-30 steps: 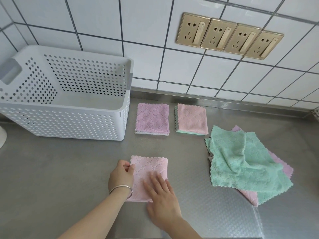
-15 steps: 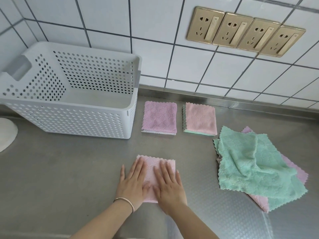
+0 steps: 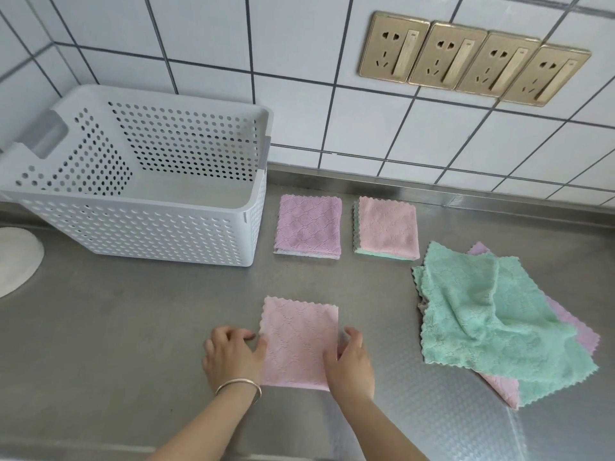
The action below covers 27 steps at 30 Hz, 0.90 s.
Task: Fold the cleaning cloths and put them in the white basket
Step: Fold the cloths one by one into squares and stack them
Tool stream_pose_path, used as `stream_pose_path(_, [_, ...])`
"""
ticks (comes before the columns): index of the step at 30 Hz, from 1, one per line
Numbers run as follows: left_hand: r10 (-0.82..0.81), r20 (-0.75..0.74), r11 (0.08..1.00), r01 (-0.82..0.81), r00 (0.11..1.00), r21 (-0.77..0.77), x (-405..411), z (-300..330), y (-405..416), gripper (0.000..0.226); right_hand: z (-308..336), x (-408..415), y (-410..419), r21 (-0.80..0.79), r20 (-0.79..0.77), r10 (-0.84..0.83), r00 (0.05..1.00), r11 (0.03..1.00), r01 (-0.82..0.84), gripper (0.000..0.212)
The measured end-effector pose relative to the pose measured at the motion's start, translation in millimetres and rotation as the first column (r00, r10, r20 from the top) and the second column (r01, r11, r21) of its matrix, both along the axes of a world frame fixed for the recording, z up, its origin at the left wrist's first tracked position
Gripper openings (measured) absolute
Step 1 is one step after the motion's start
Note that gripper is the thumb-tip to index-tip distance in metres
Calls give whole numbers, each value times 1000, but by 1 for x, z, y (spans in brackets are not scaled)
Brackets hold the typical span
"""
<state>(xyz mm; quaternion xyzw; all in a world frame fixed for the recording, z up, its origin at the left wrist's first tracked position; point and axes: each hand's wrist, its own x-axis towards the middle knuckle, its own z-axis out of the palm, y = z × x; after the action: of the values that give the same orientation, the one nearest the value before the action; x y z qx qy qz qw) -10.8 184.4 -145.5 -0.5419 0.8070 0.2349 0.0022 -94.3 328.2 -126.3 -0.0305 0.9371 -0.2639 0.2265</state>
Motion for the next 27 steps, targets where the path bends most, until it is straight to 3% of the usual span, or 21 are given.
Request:
stream_pose_path(2, [-29, 8, 1000, 29, 1000, 0, -3, -1, 5, 25, 3, 0, -2, -42, 89, -41, 995, 998, 45, 49])
stream_pose_path(8, [-117, 50, 993, 118, 992, -17, -12, 3, 14, 24, 7, -10, -8, -20, 157, -4, 988, 1000, 7, 47])
stream_pose_path(12, [-307, 25, 951, 306, 951, 34, -17, 1, 18, 33, 5, -10, -7, -73, 128, 57, 990, 996, -47, 46])
stream_pose_path(14, [-251, -75, 963, 257, 965, 77, -22, 7, 17, 38, 5, -13, -5, -124, 108, 66, 992, 991, -53, 46])
stream_pose_path(16, [-72, -228, 987, 101, 971, 121, -31, 16, 16, 30, 11, -17, -7, -198, 91, 55, 994, 980, -36, 47])
stream_pose_path(19, [16, -452, 991, 46, 892, 125, -60, 36, 8, 16, 30, -46, -20, -348, 21, -5, 1000, 938, 12, 43])
stream_pose_path(21, [75, -567, 989, 13, 821, 149, -90, 54, -5, 20, 44, -78, -36, -428, -41, -43, 998, 903, 22, 41])
stream_pose_path(24, [116, -655, 976, 36, 747, 214, -141, 73, -28, 35, 52, -127, -66, -508, -124, -64, 990, 862, -8, 43])
stream_pose_path(27, [22, -630, 978, 113, 776, 173, -177, 70, -50, 50, 47, -163, -91, -511, -111, -93, 989, 859, 24, 44])
